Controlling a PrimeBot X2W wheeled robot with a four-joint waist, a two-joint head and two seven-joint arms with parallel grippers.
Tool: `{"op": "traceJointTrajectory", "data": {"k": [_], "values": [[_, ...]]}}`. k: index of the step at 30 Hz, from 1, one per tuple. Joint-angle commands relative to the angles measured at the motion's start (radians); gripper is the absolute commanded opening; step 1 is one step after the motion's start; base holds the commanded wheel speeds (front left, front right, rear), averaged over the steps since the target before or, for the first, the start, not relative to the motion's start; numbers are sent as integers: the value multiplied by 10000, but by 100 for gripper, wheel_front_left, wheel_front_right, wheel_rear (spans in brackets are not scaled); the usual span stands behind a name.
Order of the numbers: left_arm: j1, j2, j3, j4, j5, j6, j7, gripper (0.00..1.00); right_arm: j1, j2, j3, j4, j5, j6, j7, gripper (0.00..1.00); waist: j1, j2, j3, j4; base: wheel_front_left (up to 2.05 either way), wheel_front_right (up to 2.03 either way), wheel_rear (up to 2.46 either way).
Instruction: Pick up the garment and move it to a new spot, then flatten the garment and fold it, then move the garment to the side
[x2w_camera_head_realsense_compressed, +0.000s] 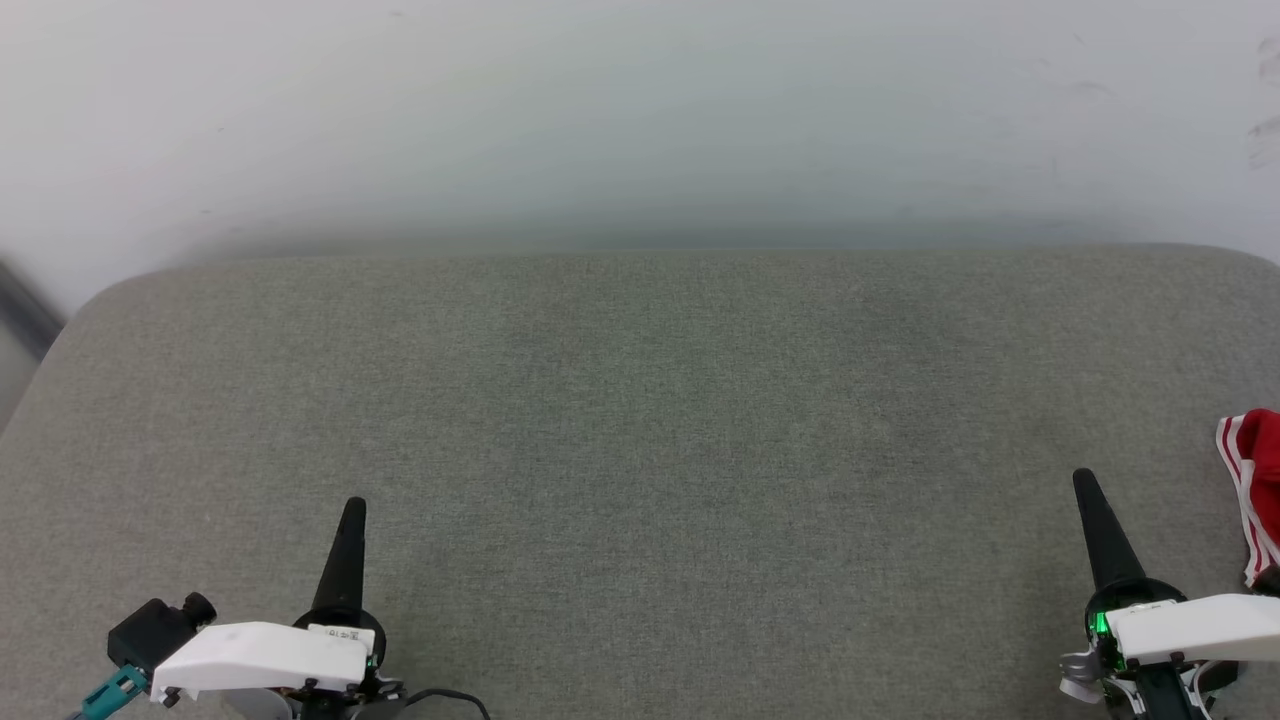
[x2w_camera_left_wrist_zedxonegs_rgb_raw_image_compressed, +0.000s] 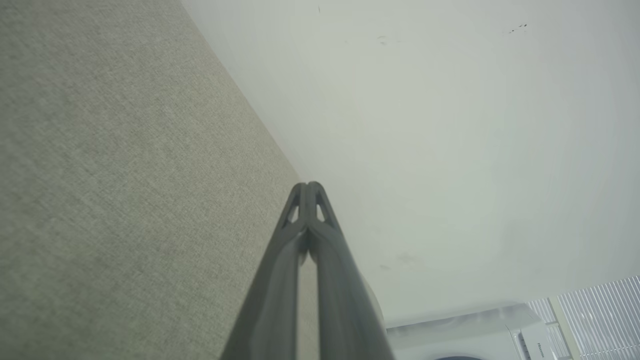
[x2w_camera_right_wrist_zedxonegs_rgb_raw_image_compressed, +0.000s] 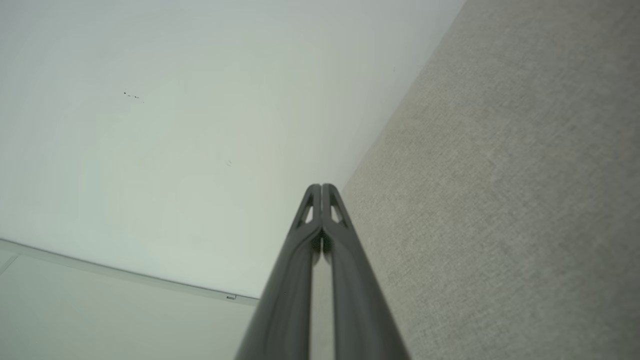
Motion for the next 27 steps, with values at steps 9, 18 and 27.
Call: {"op": "traceJointTrajectory", "data": {"k": [9, 18, 27], "values": [[-335, 45, 131, 113, -995, 1, 268, 0, -307, 68, -76, 88, 920, 1, 235, 0, 0, 0, -28, -29, 0, 0, 0], [-468, 26, 227, 252, -1807, 1, 470, 0, -413, 112, -125, 213, 1650, 1, 422, 0, 0, 0, -56, -59, 0, 0, 0], [-566, 2, 321, 384, -2551, 1, 688, 0, -488, 153, -172, 327, 2325, 1, 600, 0, 0, 0, -85, -89, 0, 0, 0]]}}
